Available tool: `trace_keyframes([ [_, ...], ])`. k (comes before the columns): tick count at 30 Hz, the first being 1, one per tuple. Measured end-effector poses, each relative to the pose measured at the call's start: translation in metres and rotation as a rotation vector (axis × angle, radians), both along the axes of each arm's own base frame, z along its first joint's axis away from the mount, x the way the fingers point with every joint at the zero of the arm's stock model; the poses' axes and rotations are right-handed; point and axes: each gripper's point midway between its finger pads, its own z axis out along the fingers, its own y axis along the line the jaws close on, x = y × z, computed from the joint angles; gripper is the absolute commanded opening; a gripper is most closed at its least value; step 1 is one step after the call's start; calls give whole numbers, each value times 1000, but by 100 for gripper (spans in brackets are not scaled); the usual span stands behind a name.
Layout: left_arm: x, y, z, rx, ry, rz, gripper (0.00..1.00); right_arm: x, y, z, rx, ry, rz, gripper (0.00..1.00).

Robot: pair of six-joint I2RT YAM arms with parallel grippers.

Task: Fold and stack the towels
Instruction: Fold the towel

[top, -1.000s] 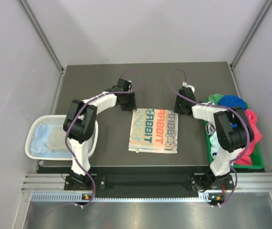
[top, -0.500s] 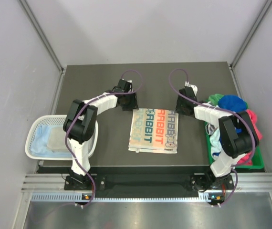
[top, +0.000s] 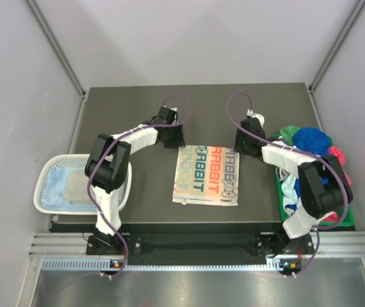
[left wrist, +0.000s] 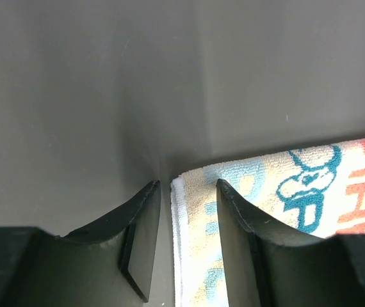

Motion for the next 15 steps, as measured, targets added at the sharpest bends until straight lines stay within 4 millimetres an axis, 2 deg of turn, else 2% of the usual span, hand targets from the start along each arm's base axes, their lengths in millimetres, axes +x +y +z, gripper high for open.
trace_keyframes([
  [6, -1, 1, -1, 6, -4, -2, 42, -9, 3, -39, -48, 101, 25, 46],
  [15, -3, -1, -2, 1, -5, -42, 38, 1, 6, -39, -57, 94, 35, 41],
])
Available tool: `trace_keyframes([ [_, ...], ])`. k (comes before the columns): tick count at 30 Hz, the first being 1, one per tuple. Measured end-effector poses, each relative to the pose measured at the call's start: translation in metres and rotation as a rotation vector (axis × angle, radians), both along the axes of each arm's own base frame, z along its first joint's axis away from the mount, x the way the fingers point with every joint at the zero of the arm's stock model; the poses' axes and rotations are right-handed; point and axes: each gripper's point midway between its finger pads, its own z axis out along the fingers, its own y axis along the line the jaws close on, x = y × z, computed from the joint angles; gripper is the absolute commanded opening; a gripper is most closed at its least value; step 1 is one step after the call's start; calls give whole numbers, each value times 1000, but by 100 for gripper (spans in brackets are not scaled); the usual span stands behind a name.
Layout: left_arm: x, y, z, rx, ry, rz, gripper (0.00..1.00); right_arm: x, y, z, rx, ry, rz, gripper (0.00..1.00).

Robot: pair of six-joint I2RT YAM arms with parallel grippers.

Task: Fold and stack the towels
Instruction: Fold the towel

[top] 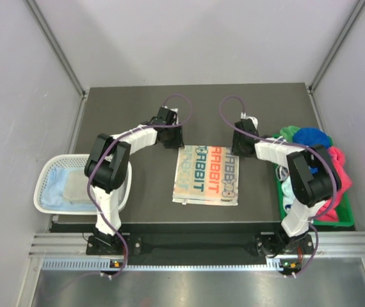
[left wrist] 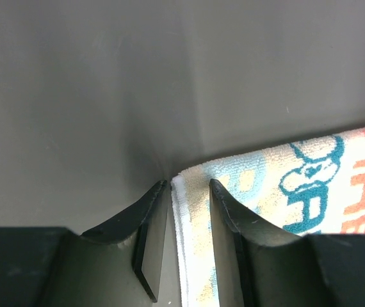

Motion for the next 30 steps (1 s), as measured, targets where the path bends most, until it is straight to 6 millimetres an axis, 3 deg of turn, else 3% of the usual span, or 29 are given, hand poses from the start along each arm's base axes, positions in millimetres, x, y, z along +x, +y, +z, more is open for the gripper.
trace_keyframes([
  [8, -3, -1, -1, 2, 4, -26, 35, 7, 3, 0, -2, -2, 9, 32],
  [12, -3, 1, -2, 18, 2, -22, 29, 10, 5, 0, 1, 0, 13, 25],
  [19, -2, 3, -4, 33, -2, -13, 14, 10, 10, 0, 18, 6, 28, 1],
  [25, 2, 7, -4, 50, -11, 24, 0, 20, 16, -1, 18, 13, 51, 0],
  [30, 20, 10, -3, 57, -49, 76, 0, 41, 25, 1, 23, 0, 68, 0],
])
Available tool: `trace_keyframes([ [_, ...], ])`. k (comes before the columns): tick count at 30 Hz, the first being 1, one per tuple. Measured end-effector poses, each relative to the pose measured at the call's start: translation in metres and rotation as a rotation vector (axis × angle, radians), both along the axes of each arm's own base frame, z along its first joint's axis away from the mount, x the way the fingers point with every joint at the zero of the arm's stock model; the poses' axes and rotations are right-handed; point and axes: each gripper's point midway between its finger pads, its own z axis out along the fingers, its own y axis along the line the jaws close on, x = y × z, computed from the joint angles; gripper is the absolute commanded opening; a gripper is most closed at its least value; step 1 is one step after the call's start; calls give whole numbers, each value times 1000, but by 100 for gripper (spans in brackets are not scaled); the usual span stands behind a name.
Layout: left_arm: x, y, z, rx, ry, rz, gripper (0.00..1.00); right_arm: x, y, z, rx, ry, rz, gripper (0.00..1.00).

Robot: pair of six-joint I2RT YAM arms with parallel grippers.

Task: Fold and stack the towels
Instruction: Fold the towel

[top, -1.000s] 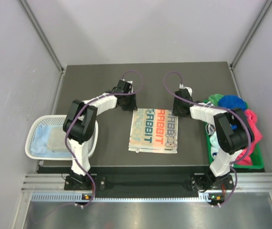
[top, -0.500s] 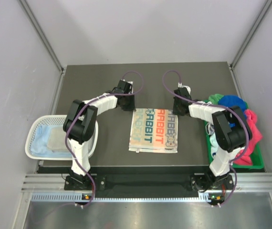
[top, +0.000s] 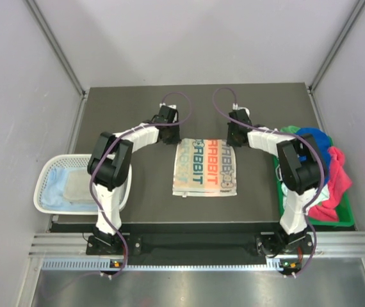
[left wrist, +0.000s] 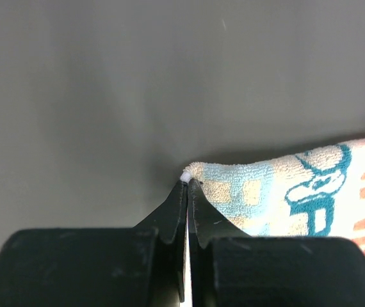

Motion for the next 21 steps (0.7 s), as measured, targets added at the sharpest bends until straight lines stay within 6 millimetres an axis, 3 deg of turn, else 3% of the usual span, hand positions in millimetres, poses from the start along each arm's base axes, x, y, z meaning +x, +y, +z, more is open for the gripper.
trace_keyframes([
  [8, 51, 23, 4, -1, -72, 122, 0, 39, 9, 7, 27, -40, 3, 0],
  [13, 86, 37, 10, -40, -130, 174, 0, 66, 16, 29, 74, -118, 7, 0],
  [17, 101, 38, 20, -74, -184, 183, 0, 85, 18, 47, 99, -194, 10, 0],
  [21, 112, 33, 31, -111, -248, 173, 0, 94, 14, 52, 116, -244, 10, 0],
])
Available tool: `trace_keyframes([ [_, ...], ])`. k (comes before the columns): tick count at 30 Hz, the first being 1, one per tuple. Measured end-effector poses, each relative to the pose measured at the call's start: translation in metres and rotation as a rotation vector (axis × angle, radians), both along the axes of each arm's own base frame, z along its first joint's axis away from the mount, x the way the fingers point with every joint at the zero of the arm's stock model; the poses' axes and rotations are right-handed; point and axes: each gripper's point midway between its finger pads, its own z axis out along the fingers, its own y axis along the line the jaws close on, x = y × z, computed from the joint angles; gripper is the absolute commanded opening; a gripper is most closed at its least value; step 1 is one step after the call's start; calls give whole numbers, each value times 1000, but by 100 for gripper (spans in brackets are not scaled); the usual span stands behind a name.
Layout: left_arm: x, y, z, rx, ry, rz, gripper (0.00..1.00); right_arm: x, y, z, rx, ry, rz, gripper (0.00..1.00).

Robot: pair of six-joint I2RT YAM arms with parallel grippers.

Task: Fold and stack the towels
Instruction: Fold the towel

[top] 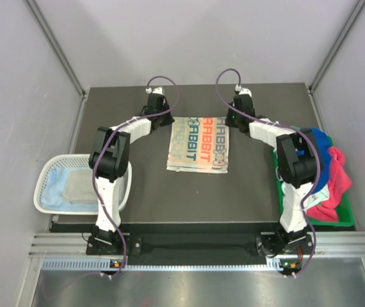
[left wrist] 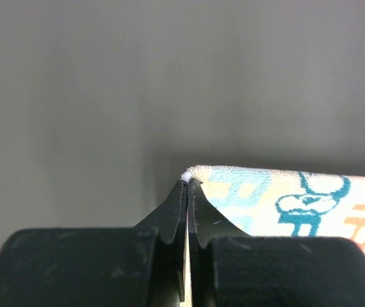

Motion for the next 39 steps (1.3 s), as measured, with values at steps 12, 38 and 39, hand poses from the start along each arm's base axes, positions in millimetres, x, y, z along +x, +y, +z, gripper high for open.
trace_keyframes([
  [12, -56, -1, 22, -95, -41, -63, 0, -45, -10, 8, 51, -43, 21, 0],
  [38, -173, 15, 14, -160, -21, -82, 0, -160, 6, 0, 101, -72, 65, 0],
  [39, -174, 15, 14, -160, -21, -84, 0, -161, 5, 0, 103, -73, 63, 0],
])
